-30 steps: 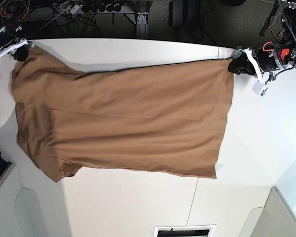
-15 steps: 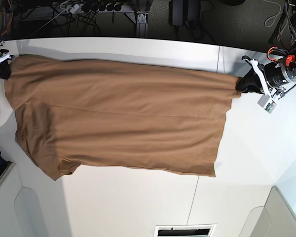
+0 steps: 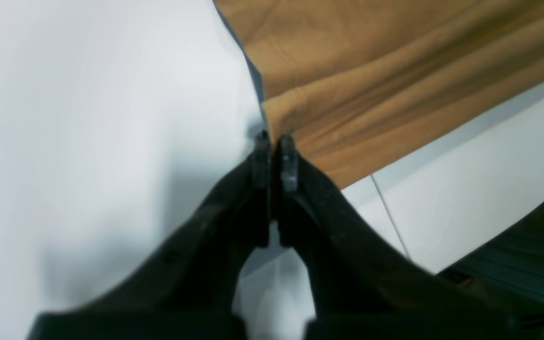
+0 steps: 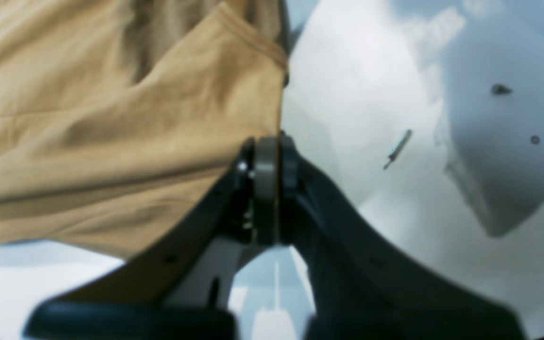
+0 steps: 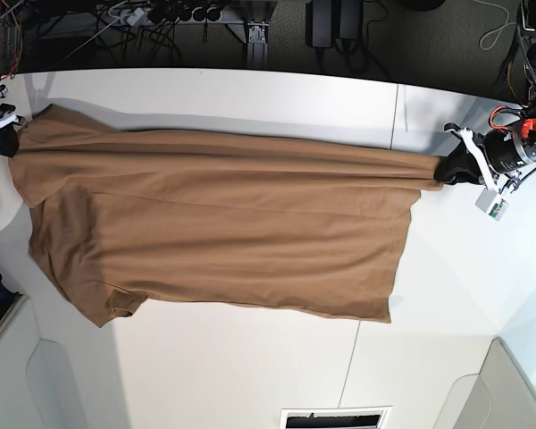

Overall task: Layout the t-shirt on the table in an organized manner, then fold the t-shirt properly
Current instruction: 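Grasp the shirt corners with both grippers and pull them apart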

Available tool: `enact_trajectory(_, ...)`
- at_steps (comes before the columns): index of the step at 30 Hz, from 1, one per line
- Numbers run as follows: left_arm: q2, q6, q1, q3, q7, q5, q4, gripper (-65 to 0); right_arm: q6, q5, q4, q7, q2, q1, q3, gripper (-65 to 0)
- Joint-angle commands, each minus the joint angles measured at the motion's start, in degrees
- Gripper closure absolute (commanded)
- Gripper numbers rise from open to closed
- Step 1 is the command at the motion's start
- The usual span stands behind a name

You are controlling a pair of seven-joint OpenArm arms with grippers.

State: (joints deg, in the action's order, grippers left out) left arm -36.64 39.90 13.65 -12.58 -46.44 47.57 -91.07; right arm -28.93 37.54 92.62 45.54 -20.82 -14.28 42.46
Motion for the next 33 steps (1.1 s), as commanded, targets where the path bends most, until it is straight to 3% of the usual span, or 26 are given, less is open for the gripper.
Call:
enact_trajectory(1, -1.16, 0.1, -0.61, -0.5, -0.04, 0.42, -0.7, 0.0, 0.2, 0.42, 0.81, 0.31, -1.22, 0.24, 0.55, 0.0)
enact_trajectory(6, -1.33, 0.1, 0.24, -0.5, -4.31, 4.26, -0.7, 0.0, 0.17, 2.99, 0.92, 2.71, -1.18, -3.48, 0.7, 0.0)
enact_trajectory(17, -1.27, 0.1, 1.14, -0.5, -4.66, 7.93, -0.72, 0.0, 0.13, 3.52, 1.01, 4.17, 1.95, -9.25, 1.68, 0.0)
enact_trajectory(19, -1.27, 0.1, 1.14, -0.5, -4.68, 7.91, -0.72, 0.0, 0.13, 4.87, 1.03, 5.73, 1.92, -9.25, 1.68, -16.7)
enact_trajectory(21, -1.29, 0.1, 1.14, -0.5, -4.92, 7.91, -0.72, 0.0, 0.11, 5.73, 1.03, 5.95, 1.92, -9.25, 1.68, -27.1)
enact_trajectory(24, -1.29, 0.1, 1.16, -0.5, -5.99, 7.91, -0.72, 0.0, -1.84, 8.02, 1.49, 7.02, 1.95, -9.27, 1.68, -28.0)
enact_trajectory(33, -1.25, 0.1, 1.75, -0.5, -6.05, 8.0, -0.72, 0.0, -1.99, 9.31, 1.99, 7.89, 3.85, -12.2, 1.68, -28.0)
